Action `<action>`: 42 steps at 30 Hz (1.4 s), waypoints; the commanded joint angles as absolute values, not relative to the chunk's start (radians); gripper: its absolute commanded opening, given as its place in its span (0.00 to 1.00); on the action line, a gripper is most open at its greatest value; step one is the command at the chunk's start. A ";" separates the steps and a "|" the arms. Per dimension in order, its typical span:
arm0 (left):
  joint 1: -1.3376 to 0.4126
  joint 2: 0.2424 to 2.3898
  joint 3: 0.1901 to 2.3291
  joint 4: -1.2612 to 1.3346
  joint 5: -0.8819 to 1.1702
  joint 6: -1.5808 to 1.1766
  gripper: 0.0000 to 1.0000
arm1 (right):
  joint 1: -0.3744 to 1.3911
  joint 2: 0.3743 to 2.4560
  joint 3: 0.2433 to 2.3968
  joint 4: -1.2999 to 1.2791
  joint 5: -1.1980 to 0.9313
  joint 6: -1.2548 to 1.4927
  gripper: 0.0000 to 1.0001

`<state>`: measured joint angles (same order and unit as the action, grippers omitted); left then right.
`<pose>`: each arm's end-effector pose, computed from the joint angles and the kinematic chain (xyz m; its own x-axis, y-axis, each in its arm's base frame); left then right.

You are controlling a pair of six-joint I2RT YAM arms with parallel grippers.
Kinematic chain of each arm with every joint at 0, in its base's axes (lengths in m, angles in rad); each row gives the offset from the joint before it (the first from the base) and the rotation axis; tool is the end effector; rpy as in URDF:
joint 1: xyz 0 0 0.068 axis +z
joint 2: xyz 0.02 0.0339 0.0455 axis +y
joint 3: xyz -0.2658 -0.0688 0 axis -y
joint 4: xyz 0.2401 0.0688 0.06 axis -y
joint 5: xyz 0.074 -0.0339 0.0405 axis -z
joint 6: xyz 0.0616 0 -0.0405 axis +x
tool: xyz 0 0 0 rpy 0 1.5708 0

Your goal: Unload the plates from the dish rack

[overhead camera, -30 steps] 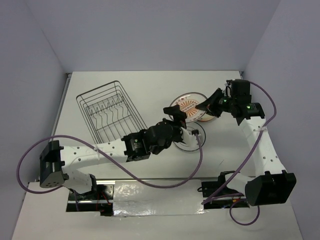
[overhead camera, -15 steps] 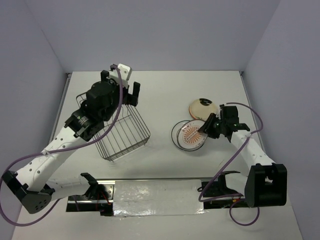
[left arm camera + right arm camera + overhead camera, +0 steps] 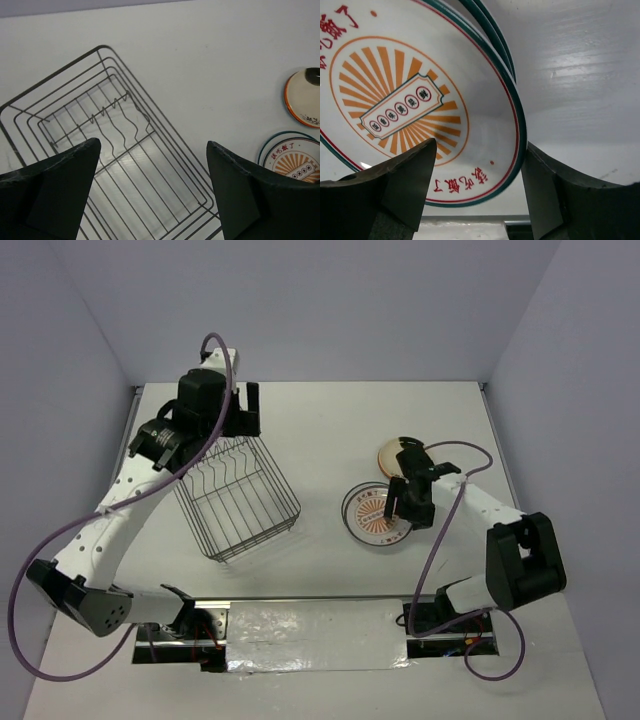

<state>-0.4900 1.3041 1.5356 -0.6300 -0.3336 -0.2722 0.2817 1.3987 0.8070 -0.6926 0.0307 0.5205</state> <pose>0.2669 -0.1195 0.4321 -0.3777 -0.0864 -0.9219 0.0798 0.9889 -0.1254 0.2364 0.0664 0.1612 -0.9334 0.2473 -0.2598 0.2244 0.9677 0.1150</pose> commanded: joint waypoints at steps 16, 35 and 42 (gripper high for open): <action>-0.230 1.325 1.631 -0.797 -0.340 -0.466 1.00 | 0.311 1.007 1.279 -0.928 0.199 0.405 0.79; -0.241 1.055 1.393 -0.931 -0.768 -0.523 0.99 | 0.308 0.787 1.783 -1.230 0.577 0.213 1.00; -0.256 1.078 1.400 -0.914 -0.787 -0.529 1.00 | 0.308 0.744 1.703 -1.215 0.591 0.230 1.00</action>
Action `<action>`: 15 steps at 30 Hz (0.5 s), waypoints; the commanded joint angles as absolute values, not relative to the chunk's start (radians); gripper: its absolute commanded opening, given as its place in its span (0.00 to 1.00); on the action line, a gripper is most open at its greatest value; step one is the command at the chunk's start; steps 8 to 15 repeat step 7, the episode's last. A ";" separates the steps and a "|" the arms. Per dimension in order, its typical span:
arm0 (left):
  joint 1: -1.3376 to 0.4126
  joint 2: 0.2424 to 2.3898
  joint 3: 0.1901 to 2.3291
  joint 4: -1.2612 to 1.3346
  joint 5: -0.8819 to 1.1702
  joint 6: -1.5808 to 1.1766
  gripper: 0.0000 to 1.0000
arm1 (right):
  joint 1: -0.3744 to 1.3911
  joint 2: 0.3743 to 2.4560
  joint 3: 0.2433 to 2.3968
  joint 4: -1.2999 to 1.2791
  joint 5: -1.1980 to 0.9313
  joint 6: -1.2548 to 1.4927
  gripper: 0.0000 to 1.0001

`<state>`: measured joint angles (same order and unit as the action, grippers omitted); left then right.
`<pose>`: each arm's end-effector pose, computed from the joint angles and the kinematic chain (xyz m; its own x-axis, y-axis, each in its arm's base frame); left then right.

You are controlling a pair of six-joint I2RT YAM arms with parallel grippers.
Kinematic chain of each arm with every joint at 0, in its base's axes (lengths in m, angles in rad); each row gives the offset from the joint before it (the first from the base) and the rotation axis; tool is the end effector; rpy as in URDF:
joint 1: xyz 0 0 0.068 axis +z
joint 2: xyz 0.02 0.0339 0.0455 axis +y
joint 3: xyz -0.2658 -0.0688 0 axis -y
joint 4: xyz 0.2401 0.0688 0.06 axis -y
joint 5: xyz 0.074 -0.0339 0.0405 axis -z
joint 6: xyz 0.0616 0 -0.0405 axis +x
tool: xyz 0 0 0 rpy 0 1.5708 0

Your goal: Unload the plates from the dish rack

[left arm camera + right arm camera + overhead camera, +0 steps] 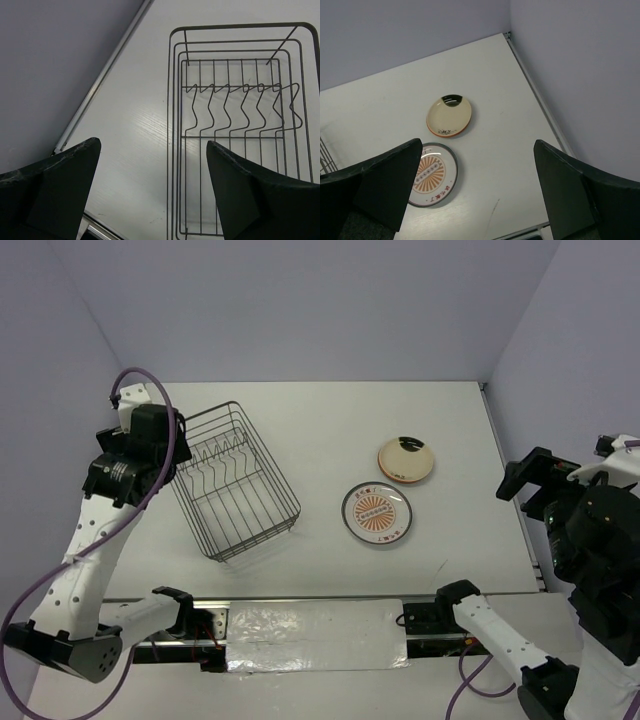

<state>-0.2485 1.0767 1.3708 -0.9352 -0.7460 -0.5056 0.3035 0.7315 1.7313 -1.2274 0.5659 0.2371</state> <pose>0.2060 -0.0091 0.4032 -0.3393 -0.2809 -0.8978 -0.5840 0.8111 -0.0330 0.0330 -0.0243 0.4971 -0.1515 0.1603 -0.9754 0.2899 0.9506 0.1112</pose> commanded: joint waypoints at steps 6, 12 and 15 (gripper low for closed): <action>-0.258 1.086 1.407 -0.896 -0.778 -0.519 0.99 | 0.308 0.716 1.680 -1.169 0.591 0.244 1.00; -0.258 1.085 1.405 -0.894 -0.778 -0.518 0.99 | 0.310 0.718 1.683 -1.172 0.594 0.251 1.00; -0.258 1.085 1.405 -0.894 -0.778 -0.518 0.99 | 0.310 0.718 1.683 -1.172 0.594 0.251 1.00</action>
